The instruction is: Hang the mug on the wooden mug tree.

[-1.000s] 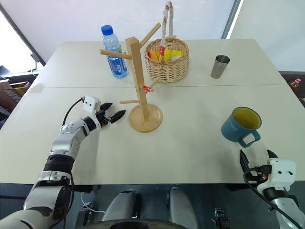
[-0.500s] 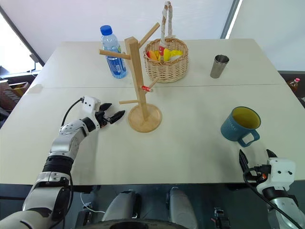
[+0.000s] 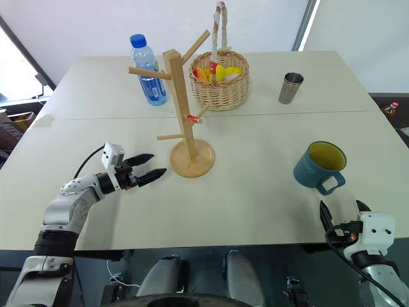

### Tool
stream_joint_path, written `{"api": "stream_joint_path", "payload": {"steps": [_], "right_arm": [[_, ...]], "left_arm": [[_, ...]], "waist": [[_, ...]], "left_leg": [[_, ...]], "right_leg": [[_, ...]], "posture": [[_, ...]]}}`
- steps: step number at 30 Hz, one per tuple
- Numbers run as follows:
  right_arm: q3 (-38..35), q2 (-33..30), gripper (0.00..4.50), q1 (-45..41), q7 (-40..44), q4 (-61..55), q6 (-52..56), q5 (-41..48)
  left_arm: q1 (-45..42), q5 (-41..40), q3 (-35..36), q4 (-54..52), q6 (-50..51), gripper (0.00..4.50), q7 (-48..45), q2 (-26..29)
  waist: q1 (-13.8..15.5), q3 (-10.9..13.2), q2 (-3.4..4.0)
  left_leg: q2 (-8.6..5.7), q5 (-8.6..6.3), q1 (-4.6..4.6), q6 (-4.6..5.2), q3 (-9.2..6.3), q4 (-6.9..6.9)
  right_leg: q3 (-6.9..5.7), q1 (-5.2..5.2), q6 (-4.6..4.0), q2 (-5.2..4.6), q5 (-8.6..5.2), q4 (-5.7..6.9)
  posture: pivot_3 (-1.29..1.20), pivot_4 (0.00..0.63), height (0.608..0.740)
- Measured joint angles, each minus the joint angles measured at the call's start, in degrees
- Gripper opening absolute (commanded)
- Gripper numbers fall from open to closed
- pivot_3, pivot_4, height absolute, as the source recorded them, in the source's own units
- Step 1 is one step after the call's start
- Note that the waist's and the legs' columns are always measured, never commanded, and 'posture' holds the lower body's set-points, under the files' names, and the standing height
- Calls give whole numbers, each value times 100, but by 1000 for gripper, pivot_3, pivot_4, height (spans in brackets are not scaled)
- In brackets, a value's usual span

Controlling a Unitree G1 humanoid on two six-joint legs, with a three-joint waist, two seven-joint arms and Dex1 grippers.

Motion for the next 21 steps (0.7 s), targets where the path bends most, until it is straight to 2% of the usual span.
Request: {"api": "stream_joint_path", "payload": {"steps": [8, 14, 17, 21], "right_arm": [[90, 106, 4468, 314, -85, -395, 15, -69], [445, 453, 4468, 188, -366, -749, 122, -107], [496, 630, 4468, 11, -706, -865, 147, -160], [469, 761, 4468, -181, -1161, -875, 153, -268]], "left_arm": [[377, -384, -820, -1474, 692, 4500, -695, 355], [119, 31, -1593, -1893, 225, 4500, -524, -89], [-59, 92, -1721, -1956, 130, 4500, -368, -339], [-85, 110, -1789, -1955, 95, 4500, -280, -391]], "waist": [[2, -2, 5], [6, -3, 6], [4, -3, 4], [1, -3, 3]], "left_leg": [[2, 0, 0, 0, 1, 0], [2, 0, -1, 0, 1, 0], [2, 0, -2, 0, 0, 0], [3, 0, -7, 0, -2, -8]], "right_leg": [[3, 0, -17, 0, -10, -2], [4, 0, -10, 3, -6, -2], [3, -1, -3, 6, -2, -3], [2, -10, -4, 10, -2, -3]], "posture": [[0, 150, 740], [0, 150, 740], [0, 150, 740], [0, 150, 740]]}}
